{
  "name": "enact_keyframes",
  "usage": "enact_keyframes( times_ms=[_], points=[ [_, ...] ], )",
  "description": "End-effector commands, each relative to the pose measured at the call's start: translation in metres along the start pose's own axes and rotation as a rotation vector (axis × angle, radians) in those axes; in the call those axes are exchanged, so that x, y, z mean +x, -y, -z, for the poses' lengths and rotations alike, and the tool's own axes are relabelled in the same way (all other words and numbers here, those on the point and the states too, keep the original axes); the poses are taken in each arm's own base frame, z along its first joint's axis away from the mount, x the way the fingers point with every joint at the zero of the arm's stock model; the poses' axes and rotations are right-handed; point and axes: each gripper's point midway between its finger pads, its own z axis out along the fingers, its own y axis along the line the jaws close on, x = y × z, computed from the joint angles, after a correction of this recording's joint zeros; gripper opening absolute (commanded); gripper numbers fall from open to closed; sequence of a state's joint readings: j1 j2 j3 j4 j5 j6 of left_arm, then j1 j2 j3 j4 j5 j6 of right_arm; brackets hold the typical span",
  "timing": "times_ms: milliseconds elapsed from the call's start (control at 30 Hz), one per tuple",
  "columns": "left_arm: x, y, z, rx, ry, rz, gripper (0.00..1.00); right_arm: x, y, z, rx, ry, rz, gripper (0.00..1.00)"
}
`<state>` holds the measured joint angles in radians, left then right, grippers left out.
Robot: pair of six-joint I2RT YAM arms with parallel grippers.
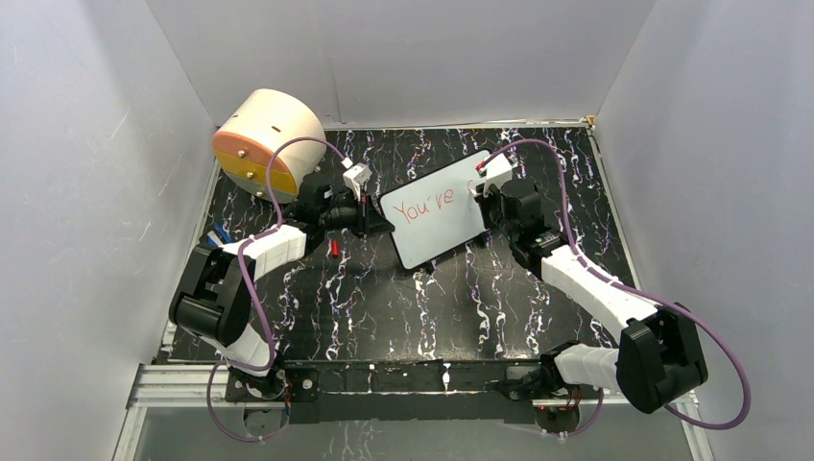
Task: Write a sentence on the whiteboard
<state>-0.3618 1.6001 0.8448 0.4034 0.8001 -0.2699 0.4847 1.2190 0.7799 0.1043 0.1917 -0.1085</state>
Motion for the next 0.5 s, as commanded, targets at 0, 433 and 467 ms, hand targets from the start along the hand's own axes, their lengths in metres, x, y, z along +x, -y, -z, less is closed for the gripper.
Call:
enact_keyframes(
  times_ms=[0, 433, 467],
  points=[
    [0.002, -0.001, 0.003, -0.012, -0.017, -0.020, 0.00, -0.018, 0.009, 0.004, 0.044, 0.053, -0.008, 0.00],
    [0.002, -0.001, 0.003, -0.009, -0.020, -0.019, 0.00, -0.037, 0.015, 0.001, 0.071, 0.121, -0.017, 0.00],
    [0.002, -0.001, 0.003, -0.008, -0.019, -0.020, 0.00, -0.038, 0.015, 0.001, 0.071, 0.124, -0.016, 0.00]
  ],
)
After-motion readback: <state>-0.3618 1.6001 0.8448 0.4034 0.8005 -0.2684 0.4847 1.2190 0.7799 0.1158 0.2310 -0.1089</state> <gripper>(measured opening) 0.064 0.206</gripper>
